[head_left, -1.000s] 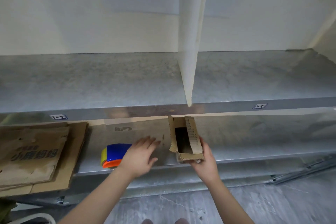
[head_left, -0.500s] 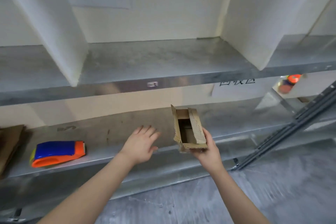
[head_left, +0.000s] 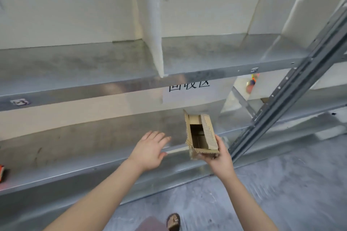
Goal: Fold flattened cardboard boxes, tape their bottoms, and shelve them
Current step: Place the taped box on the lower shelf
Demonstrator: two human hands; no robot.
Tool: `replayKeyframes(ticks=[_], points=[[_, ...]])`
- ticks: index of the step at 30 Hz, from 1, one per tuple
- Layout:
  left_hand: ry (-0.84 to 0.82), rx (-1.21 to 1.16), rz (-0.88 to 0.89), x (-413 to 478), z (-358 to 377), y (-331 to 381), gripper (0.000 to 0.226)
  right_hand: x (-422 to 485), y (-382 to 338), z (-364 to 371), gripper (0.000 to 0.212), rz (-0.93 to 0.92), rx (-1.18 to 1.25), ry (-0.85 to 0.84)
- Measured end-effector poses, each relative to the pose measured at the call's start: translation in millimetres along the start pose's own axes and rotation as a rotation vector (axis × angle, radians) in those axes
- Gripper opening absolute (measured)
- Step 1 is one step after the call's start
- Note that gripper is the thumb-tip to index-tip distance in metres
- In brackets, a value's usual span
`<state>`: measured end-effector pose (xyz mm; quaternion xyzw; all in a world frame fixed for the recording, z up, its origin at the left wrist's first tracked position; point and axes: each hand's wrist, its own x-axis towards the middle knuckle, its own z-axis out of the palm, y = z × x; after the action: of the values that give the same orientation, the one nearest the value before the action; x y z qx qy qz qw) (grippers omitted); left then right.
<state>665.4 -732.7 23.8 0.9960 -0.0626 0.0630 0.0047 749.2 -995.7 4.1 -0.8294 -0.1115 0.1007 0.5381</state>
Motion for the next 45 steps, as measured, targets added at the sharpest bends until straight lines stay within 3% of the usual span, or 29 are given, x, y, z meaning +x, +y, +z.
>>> replayKeyframes(ticks=[5,11,18,22,30,39,45], points=[[-0.033,-0.071,-0.011,62,19,30,0.055,43,15,-49,0.085,0.047,0.011,0.028],[-0.18,-0.34,-0.139,139,31,85,0.072,96,35,-102,0.087,0.075,-0.004,0.006],[-0.172,-0.929,-0.425,220,54,162,0.082,154,63,-151,0.084,0.142,0.018,-0.027],[-0.097,-1.202,-0.578,262,66,189,0.073,186,85,-164,0.088,0.185,-0.018,-0.128],[0.024,-1.195,-0.781,302,93,202,0.057,228,102,-172,0.067,0.263,-0.054,-0.148],[-0.101,-1.229,-0.717,296,104,198,0.043,229,103,-161,0.069,0.352,-0.037,-0.088],[-0.191,-0.883,-0.561,274,94,188,0.063,205,100,-168,0.078,0.34,-0.06,-0.072]])
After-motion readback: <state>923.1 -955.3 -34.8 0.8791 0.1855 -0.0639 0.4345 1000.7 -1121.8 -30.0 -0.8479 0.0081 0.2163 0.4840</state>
